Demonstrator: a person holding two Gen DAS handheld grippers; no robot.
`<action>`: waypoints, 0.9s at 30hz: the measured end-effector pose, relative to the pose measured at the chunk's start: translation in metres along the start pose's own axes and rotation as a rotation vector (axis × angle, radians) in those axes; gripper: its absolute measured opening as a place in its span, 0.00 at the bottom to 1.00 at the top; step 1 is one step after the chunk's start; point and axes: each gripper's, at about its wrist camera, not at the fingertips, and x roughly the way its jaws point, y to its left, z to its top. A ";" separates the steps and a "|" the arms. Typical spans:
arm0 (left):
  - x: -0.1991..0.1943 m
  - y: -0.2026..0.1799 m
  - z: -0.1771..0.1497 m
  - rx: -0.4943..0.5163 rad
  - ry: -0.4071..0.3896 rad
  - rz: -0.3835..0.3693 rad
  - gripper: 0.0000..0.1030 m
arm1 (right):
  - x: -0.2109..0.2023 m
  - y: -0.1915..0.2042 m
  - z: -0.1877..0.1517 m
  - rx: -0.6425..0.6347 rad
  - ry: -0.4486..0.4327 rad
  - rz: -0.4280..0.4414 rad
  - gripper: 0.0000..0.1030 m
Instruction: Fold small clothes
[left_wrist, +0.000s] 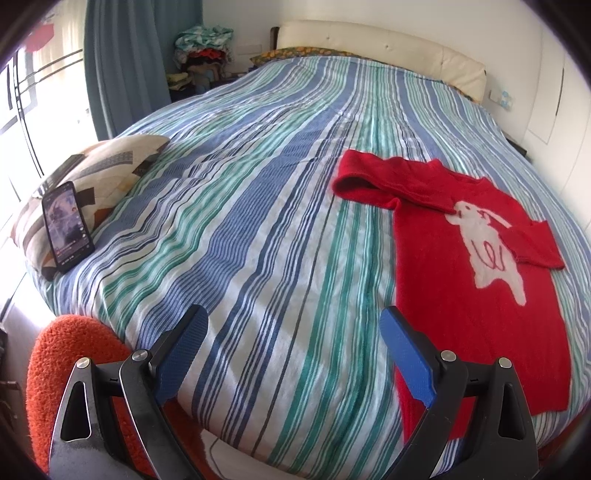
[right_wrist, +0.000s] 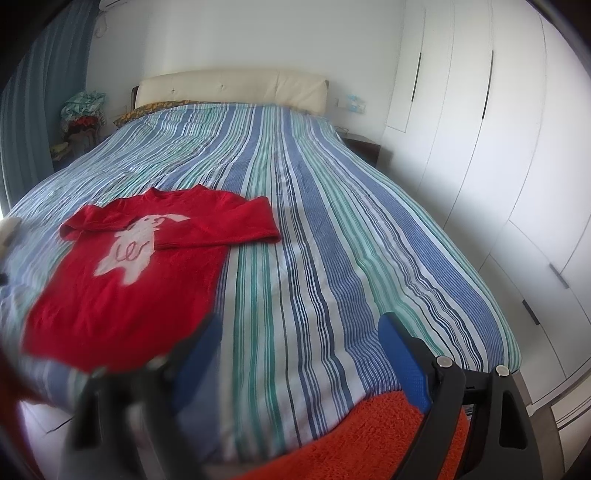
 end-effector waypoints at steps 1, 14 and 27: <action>0.000 0.000 0.000 0.000 0.002 0.001 0.93 | 0.000 0.000 0.000 0.000 0.001 0.000 0.83; 0.002 0.001 0.000 -0.003 0.008 0.004 0.93 | 0.002 0.004 0.000 -0.018 0.015 0.002 0.83; 0.003 0.001 -0.001 0.000 0.011 0.008 0.93 | 0.003 0.006 0.000 -0.028 0.019 0.003 0.83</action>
